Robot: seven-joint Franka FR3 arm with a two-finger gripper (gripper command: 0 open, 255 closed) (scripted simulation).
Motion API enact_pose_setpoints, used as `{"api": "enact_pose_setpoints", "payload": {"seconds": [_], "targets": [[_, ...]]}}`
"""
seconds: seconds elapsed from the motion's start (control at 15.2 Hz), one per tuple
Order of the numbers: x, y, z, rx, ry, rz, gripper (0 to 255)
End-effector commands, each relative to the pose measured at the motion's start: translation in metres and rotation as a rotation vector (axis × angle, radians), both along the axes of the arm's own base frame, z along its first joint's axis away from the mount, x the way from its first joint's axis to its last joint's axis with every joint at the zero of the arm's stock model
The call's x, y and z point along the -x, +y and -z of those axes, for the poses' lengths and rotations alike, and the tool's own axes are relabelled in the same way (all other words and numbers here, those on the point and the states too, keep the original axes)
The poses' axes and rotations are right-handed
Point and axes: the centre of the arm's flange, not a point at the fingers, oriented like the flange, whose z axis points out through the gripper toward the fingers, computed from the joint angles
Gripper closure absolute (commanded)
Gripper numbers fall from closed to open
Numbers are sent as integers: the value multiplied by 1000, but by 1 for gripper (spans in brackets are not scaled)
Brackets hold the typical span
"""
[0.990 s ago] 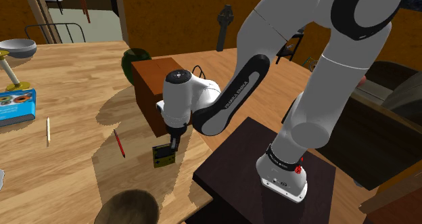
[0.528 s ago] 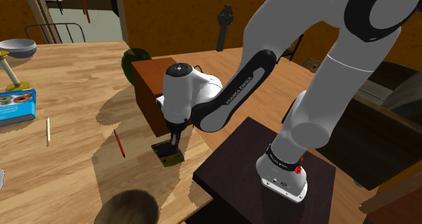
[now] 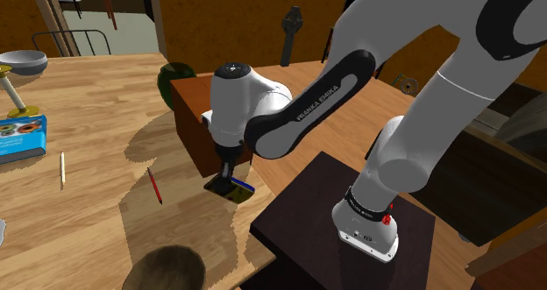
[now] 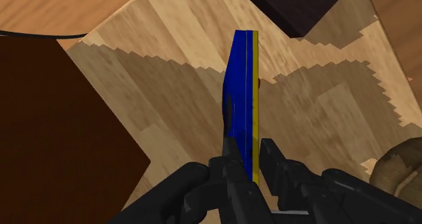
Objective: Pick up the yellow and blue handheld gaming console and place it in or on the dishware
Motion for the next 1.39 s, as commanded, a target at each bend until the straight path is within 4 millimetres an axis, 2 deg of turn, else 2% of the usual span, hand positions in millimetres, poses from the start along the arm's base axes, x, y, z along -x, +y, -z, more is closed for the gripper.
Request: {"api": "enact_pose_setpoints", "payload": {"seconds": [0.0,1.19,1.25,1.32], "targets": [[1,0,-12,0,0,0,255],[1,0,-107,0,0,0,255],[1,0,-108,0,0,0,255],[7,12,-110,0,0,0,255]]}}
